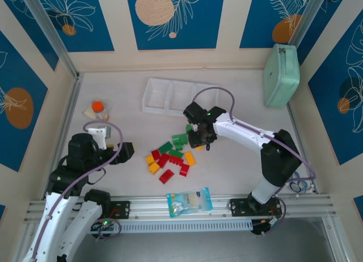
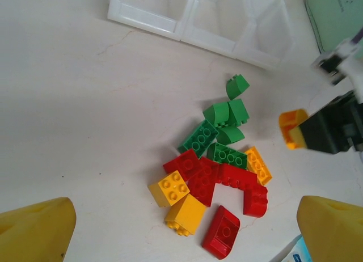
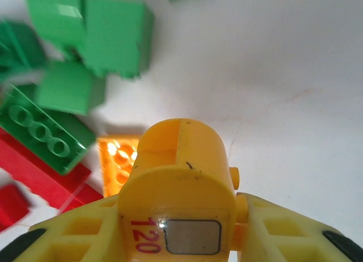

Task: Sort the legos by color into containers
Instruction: Pick up the lego from the bottom-center of the table, then place the lego in the container.

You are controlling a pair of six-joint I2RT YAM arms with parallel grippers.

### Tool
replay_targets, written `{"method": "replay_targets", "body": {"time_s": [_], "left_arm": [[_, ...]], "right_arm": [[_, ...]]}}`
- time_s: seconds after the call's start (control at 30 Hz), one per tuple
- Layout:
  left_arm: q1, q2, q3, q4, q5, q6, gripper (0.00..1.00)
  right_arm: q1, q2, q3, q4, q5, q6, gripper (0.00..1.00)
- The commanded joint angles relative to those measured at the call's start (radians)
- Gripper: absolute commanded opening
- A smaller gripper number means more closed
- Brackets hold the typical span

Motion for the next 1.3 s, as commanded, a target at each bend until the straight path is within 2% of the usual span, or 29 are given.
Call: {"method": "replay_targets", "body": {"time_s": [0.0,0.13,0.33,0.5,0.67,0.93,1.27], "left_arm": [[-0.006,-0.010,-0.011,0.012,-0.019,0.014,1.00],[-0.006,0.003,-0.008,0.012,-0.001,0.023,1.00],[-0.006,0.042,-0.002,0.009,0.020,0.033,1.00],[-0.006,0.028,-0.005,0.013,0.022,0.034,1.00],[-0.006,0.023,-0.004,0.014,0.028,0.036,1.00],[-0.006,0.013,-0.005,0.017,0.023,0.036,1.00],[-0.007,0.013,-0.006,0.017,0.020,0.036,1.00]], "right_arm": [[-0.070,-0.030,0.077,-0.014,0.030,-0.040,0.34],[-0.186,0.020,0.176,0.019,-0.034,-0.035,0.35],[-0.295,0.169,0.336,0.061,-0.100,-0.027,0.33],[-0.334,0.316,0.489,0.063,-0.139,-0.034,0.33],[-0.333,0.443,0.634,0.020,-0.114,-0.041,0.33],[-0.341,0.504,0.624,0.047,-0.110,-0.024,0.35],[-0.342,0.481,0.605,0.035,-0.108,-0.021,0.54]]}}
